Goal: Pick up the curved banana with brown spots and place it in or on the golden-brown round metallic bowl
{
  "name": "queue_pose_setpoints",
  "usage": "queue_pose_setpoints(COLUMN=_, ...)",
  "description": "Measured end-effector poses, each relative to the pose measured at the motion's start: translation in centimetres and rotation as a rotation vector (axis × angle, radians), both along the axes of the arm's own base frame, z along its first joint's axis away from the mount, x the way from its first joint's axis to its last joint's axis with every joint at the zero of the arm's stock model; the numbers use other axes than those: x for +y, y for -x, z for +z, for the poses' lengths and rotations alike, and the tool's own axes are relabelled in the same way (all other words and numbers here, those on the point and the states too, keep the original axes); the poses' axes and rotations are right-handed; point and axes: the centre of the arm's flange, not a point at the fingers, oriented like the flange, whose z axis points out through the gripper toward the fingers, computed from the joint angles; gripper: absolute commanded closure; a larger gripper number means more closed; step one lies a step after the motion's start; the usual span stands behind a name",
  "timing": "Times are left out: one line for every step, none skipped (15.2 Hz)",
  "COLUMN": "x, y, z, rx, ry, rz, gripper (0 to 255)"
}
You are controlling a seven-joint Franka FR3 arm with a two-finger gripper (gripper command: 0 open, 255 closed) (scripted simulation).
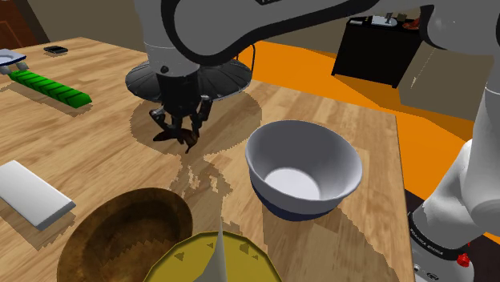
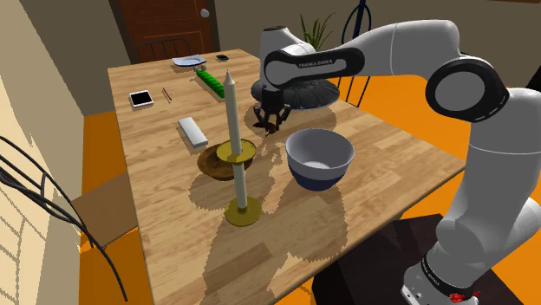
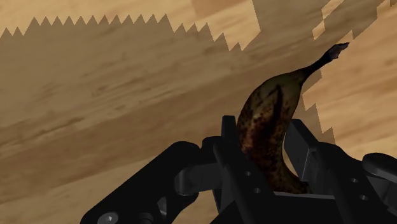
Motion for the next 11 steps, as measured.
queue_pose_setpoints(x=0.1, y=0.0, z=0.5, rx=0.000, ry=0.000, rz=0.000, gripper=255)
queue_pose_setpoints(x=0.0, y=0.0, z=0.9, rx=0.000, ry=0.000, rz=0.000, gripper=255)
queue_pose_setpoints(x=0.1, y=0.1, z=1.4, rx=0.000, ry=0.000, rz=0.000, gripper=255)
queue_pose_setpoints(x=0.0, y=0.1, z=1.9, rx=0.000, ry=0.000, rz=0.000, gripper=255)
queue_pose_setpoints(x=-0.1, y=0.1, z=2.6, rx=0.000, ry=0.000, rz=0.000, gripper=255)
queue_pose_setpoints(x=0.1, y=0.1, z=3.1, rx=0.000, ry=0.000, rz=0.000, gripper=255)
queue_pose_setpoints(x=0.0, y=0.0, z=3.6, rx=0.000, ry=0.000, rz=0.000, gripper=255)
queue_pose_setpoints(x=0.0, y=0.0, z=4.1, rx=0.000, ry=0.000, rz=0.000, gripper=255)
queue_pose_setpoints(x=0.0, y=-0.1, z=4.7, rx=0.000, ry=0.000, rz=0.000, gripper=255)
queue_pose_setpoints(x=0.1, y=0.1, z=5.2, rx=0.000, ry=0.000, rz=0.000, gripper=255)
queue_pose_setpoints(x=0.0, y=0.1, z=5.7, rx=0.000, ry=0.000, rz=0.000, gripper=255)
